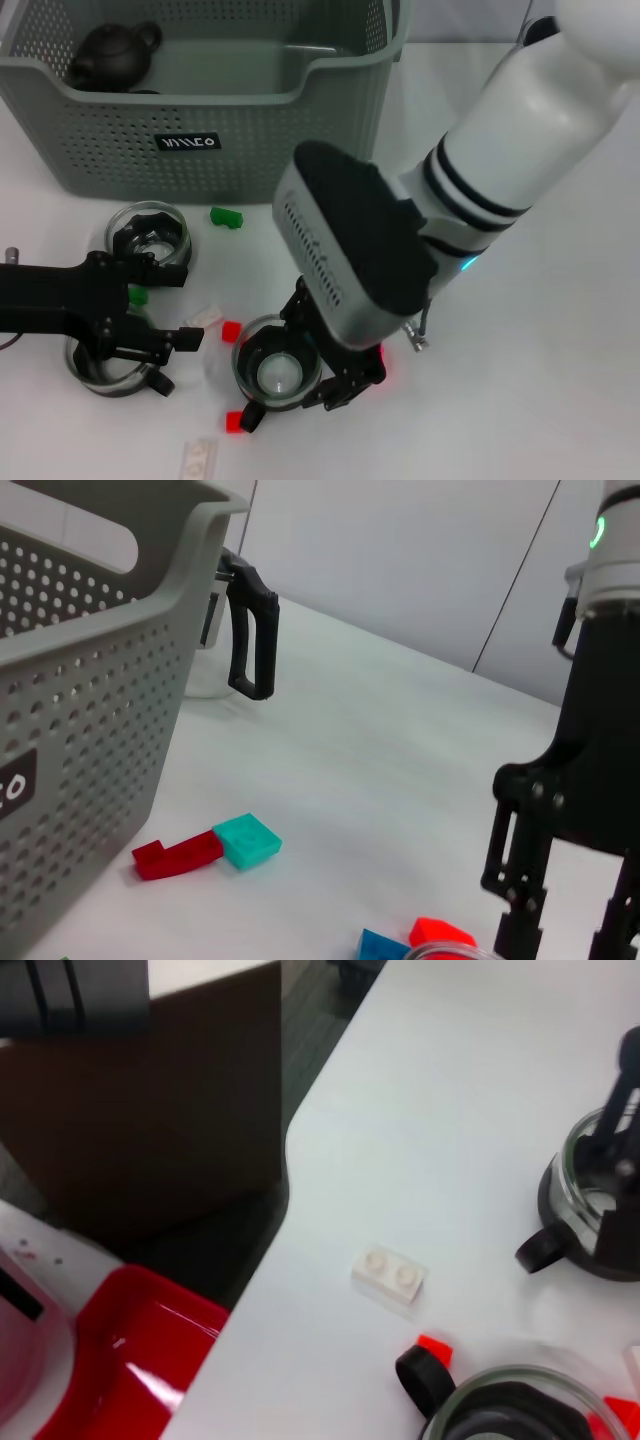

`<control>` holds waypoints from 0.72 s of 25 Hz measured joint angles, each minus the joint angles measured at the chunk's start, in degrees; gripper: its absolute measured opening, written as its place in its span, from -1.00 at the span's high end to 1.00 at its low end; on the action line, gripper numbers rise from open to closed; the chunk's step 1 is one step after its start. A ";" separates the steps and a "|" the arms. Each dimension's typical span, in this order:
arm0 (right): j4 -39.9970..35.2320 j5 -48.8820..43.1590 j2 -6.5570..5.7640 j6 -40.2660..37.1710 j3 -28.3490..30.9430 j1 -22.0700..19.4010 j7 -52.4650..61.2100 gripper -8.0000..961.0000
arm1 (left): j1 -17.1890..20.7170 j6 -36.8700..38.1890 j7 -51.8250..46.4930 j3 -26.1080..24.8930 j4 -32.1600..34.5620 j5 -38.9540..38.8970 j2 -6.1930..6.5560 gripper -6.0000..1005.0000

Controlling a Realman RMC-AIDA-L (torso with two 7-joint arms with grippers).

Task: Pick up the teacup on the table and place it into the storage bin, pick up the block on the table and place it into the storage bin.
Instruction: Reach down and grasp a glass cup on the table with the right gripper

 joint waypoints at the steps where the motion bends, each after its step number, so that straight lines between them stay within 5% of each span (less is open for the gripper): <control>1: 0.04 0.00 0.03 0.45 -0.74 0.10 -0.01 -0.25 | -0.01 0.08 0.01 0.00 0.00 0.00 0.00 -0.80; 18: 1.82 -0.40 0.18 7.00 -9.10 0.67 -0.01 -0.24 | -0.08 -0.14 0.03 0.01 -0.05 0.00 -0.18 -0.80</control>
